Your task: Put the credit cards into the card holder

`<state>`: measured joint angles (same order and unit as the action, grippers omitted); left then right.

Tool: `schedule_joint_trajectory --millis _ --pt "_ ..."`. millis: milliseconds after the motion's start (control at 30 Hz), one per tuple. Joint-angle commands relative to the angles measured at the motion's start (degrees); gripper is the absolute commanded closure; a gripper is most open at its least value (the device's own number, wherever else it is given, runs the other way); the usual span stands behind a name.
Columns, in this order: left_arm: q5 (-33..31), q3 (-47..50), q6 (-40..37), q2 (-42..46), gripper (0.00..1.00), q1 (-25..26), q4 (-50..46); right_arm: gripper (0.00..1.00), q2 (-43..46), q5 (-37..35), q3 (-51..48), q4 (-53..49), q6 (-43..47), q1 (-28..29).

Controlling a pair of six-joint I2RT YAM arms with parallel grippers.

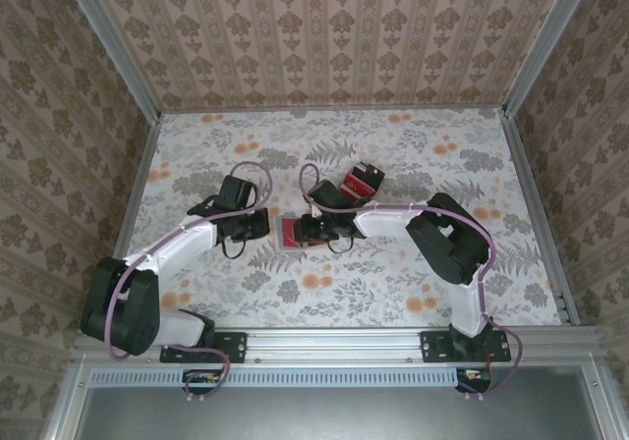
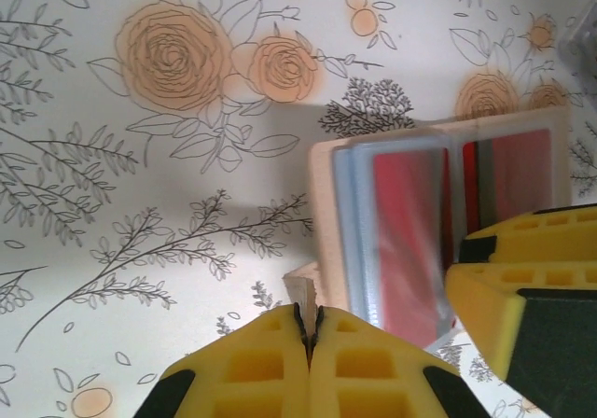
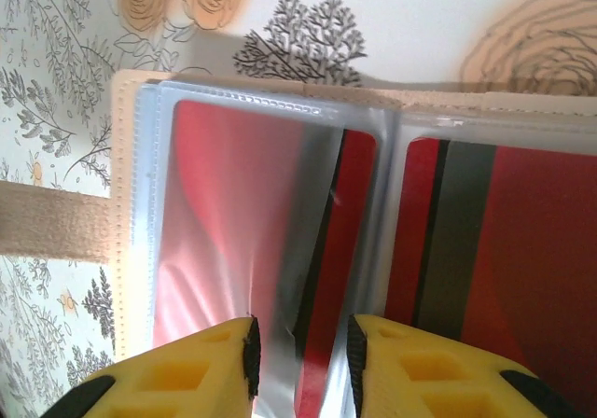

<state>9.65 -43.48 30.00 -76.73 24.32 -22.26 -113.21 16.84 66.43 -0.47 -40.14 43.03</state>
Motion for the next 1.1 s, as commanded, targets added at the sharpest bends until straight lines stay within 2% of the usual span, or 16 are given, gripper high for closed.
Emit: schedule_joint_trajectory --millis 0,300,633,1067 --pt "0.28 1.03 -0.21 0.97 1.00 -0.45 0.99 0.65 1.62 2.54 -1.43 1.62 -1.19 -0.66" --pt "1.77 1.05 0.32 0.88 1.00 -0.67 1.96 0.61 -0.83 4.13 1.73 0.48 -0.55 -0.93" --pt "3.32 1.57 1.48 0.73 1.00 -0.59 3.88 0.60 -5.15 1.38 7.18 -5.65 1.60 0.36" --pt "3.98 1.34 1.91 -0.52 1.00 0.03 4.86 0.73 -6.13 -0.76 9.85 -9.06 3.06 2.32"
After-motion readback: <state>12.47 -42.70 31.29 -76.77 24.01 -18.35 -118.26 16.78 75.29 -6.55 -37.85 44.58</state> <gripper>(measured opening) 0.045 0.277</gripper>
